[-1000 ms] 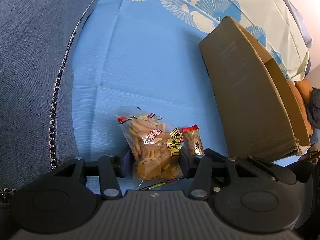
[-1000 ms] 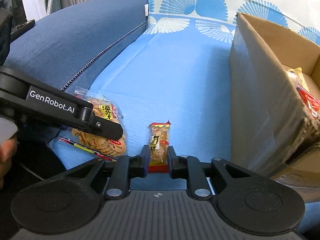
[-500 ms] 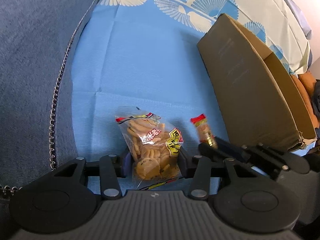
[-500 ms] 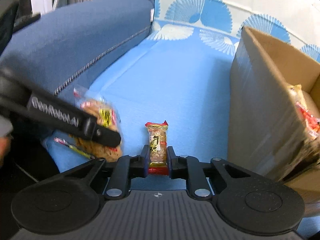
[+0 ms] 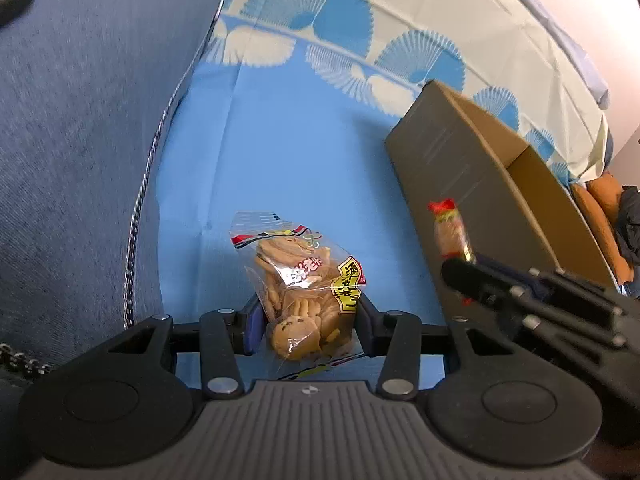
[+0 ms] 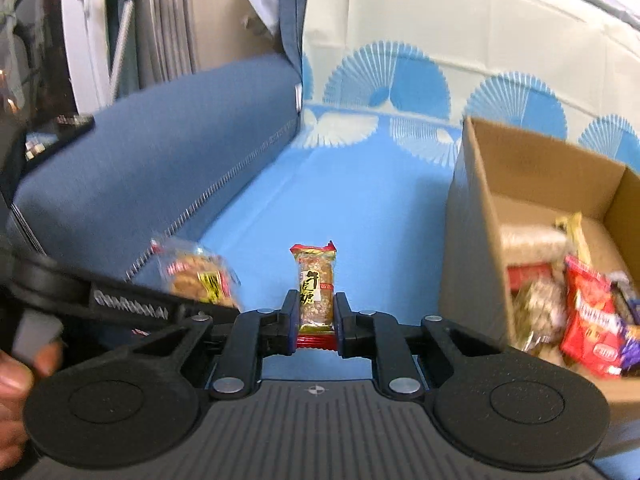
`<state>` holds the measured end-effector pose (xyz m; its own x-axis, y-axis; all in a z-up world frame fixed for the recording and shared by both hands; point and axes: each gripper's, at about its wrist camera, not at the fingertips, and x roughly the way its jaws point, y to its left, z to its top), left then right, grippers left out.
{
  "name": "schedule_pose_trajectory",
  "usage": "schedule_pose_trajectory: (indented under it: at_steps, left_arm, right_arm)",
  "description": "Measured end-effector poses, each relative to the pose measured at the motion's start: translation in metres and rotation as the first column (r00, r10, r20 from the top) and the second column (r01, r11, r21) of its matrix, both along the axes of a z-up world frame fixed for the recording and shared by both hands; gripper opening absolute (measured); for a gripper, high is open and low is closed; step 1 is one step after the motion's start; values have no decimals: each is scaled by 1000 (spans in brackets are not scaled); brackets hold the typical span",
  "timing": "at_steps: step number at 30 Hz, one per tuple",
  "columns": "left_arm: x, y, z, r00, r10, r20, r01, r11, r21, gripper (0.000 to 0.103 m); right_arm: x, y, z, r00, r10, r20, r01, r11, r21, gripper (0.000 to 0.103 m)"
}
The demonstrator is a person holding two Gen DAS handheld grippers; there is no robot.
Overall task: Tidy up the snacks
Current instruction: 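Lift and carry the cracker bag and wrapped bar over the box with both grippers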
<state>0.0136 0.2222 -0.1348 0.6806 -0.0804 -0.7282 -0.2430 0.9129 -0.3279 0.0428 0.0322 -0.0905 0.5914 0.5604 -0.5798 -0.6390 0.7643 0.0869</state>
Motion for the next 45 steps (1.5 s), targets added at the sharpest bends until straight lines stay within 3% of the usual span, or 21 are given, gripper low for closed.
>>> schedule_pose_trajectory:
  at_steps: [10,21,33,45]
  left_arm:
    - [-19,-12,20,993,26,115,-35,996,78,50]
    - [-16,-29,33,992,64,107,-75,992,104,50]
    - [6,-64,73,984,34,173,-55,992,118,50]
    - [47,-113,120,962,-51,266,15,991,136,50]
  right_arm:
    - [-3,-13,35,995,15,94,-23,996,91,18]
    - [3,-31,56,991,-4,134,-18,986,164,18]
    - [30,-65,63,989,-99,109,71,968,240,18]
    - [58,-109,76,964,-242,112,197,929,314,18]
